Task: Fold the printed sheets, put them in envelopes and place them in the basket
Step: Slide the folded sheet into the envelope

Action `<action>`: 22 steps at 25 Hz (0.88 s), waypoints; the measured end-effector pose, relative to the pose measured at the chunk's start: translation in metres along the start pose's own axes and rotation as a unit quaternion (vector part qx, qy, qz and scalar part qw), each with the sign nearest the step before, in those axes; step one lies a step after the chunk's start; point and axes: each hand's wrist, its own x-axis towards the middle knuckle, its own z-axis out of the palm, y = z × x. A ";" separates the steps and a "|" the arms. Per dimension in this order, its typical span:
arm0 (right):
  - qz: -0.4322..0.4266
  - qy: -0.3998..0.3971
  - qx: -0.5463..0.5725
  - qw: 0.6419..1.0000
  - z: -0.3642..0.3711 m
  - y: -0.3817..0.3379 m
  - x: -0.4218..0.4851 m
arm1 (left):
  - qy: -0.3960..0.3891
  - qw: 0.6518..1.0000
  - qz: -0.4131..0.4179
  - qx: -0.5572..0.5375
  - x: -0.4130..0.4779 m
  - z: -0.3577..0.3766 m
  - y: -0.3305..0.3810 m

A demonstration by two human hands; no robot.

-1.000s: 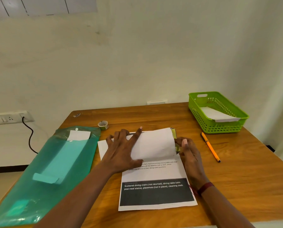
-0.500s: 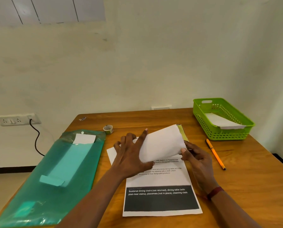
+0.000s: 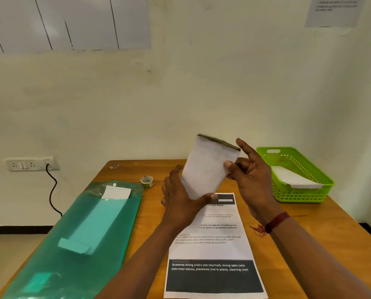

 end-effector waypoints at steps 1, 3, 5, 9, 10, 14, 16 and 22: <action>-0.004 -0.004 -0.012 1.000 0.002 -0.002 0.001 | 0.007 0.999 -0.004 -0.045 0.002 -0.004 0.001; -0.006 -0.008 -0.024 1.000 0.005 -0.007 0.003 | 0.016 0.992 -0.007 -0.128 0.004 -0.013 0.008; -0.009 -0.010 -0.025 1.000 0.007 -0.009 0.003 | 0.017 0.984 -0.010 -0.174 0.008 -0.024 0.018; -0.004 -0.015 -0.002 1.000 0.012 -0.012 0.000 | 0.026 0.988 0.004 -0.151 0.014 -0.036 0.030; 0.002 -0.016 0.008 1.000 0.015 -0.013 -0.001 | 0.017 0.989 -0.001 -0.149 0.014 -0.038 0.031; 0.021 -0.037 0.020 0.999 0.019 -0.016 -0.003 | -0.037 0.965 -0.030 -0.259 0.010 -0.040 0.037; 0.016 -0.051 0.003 0.999 0.019 -0.016 -0.003 | -0.038 0.960 -0.033 -0.276 0.007 -0.040 0.039; -0.004 -0.064 -0.055 0.996 0.014 -0.019 0.004 | -0.043 0.956 -0.044 -0.288 0.007 -0.040 0.040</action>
